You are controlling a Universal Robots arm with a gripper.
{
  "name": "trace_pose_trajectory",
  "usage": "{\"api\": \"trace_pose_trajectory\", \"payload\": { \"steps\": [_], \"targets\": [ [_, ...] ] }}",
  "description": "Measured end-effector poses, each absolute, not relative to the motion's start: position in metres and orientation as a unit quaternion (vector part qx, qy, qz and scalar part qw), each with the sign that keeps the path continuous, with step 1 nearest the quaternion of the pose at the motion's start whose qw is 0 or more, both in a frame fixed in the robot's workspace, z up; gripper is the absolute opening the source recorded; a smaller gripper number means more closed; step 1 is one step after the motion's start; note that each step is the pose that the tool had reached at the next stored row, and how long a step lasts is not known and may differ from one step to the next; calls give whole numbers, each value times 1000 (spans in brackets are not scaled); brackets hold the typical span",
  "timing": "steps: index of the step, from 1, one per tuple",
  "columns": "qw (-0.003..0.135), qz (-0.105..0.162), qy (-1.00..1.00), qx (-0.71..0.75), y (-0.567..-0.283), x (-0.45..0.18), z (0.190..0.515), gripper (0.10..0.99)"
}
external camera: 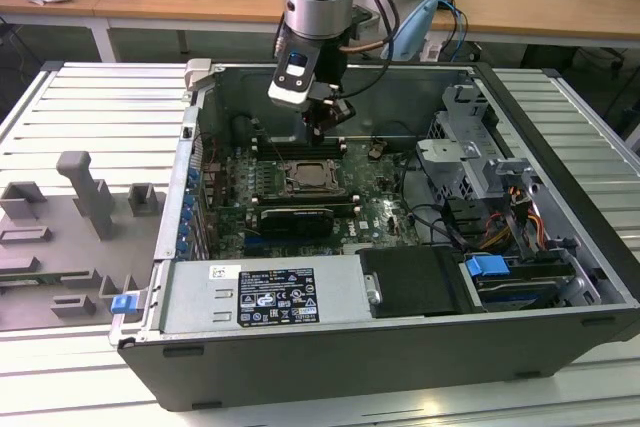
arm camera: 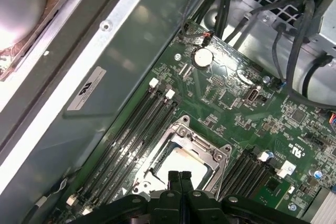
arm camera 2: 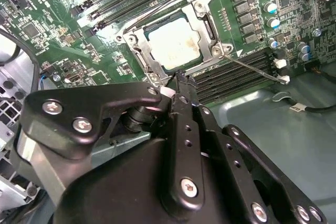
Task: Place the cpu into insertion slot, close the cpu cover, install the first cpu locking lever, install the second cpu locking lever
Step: 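Install the first cpu locking lever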
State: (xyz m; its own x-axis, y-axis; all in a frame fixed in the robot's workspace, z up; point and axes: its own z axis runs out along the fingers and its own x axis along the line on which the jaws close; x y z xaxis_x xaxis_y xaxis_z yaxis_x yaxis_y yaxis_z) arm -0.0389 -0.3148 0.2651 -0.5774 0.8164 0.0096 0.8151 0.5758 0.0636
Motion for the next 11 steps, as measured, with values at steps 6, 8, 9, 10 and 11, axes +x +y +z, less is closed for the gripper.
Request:
{"api": "trace_pose_trajectory", "payload": {
  "steps": [6,8,9,10,11],
  "targets": [
    [10,31,897,440,-315,-39,265,106],
    [9,31,900,435,-315,-39,265,106],
    [9,31,901,433,-315,-39,265,106],
    [9,31,902,430,-315,-39,265,106],
    [9,31,903,428,-315,-39,265,106]
  ]
}}
